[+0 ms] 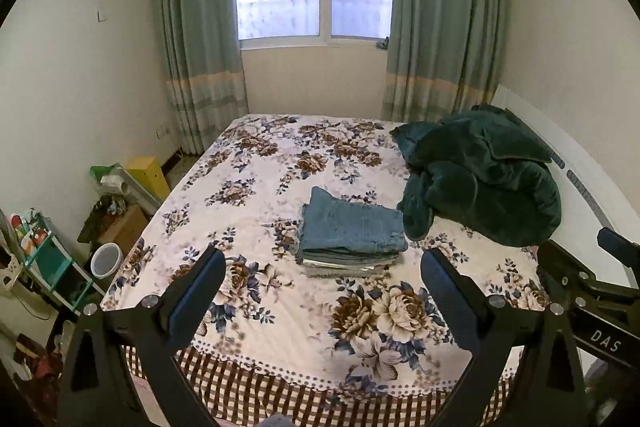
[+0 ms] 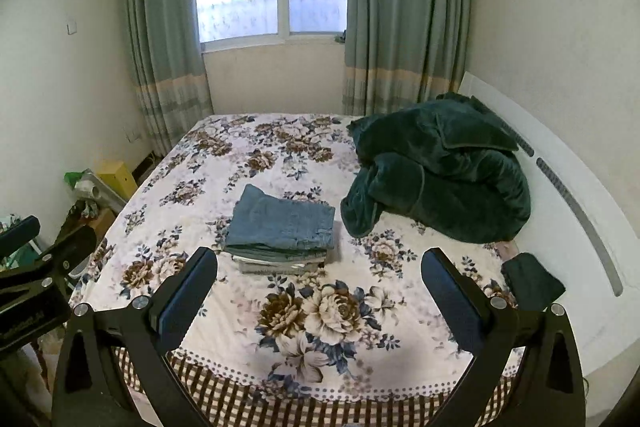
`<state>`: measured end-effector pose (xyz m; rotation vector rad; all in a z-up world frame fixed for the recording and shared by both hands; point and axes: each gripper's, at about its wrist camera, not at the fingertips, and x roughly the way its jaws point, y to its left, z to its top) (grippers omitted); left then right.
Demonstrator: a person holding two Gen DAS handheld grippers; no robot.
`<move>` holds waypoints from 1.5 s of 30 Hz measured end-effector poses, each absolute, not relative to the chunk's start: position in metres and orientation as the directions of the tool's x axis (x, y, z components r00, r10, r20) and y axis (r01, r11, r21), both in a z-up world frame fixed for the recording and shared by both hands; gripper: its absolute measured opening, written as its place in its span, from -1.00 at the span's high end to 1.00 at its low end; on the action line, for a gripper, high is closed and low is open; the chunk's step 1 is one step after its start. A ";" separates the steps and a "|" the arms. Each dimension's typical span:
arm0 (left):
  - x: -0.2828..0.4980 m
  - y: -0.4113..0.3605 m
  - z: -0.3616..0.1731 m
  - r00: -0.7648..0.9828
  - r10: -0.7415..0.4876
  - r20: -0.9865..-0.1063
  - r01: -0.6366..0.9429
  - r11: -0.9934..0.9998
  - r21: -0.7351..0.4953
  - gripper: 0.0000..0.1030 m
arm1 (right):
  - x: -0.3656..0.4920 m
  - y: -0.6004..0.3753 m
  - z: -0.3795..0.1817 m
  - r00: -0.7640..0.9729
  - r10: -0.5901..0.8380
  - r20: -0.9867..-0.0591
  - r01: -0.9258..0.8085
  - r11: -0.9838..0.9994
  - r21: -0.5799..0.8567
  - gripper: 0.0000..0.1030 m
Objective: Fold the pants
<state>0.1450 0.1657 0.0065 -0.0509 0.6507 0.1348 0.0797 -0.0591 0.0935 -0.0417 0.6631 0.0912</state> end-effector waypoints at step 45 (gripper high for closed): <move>0.127 0.161 0.001 0.770 0.146 -0.622 -0.176 0.984 0.013 -1.00 | 0.072 -0.054 0.080 0.768 0.097 -0.633 -0.106 0.994 0.024 -1.00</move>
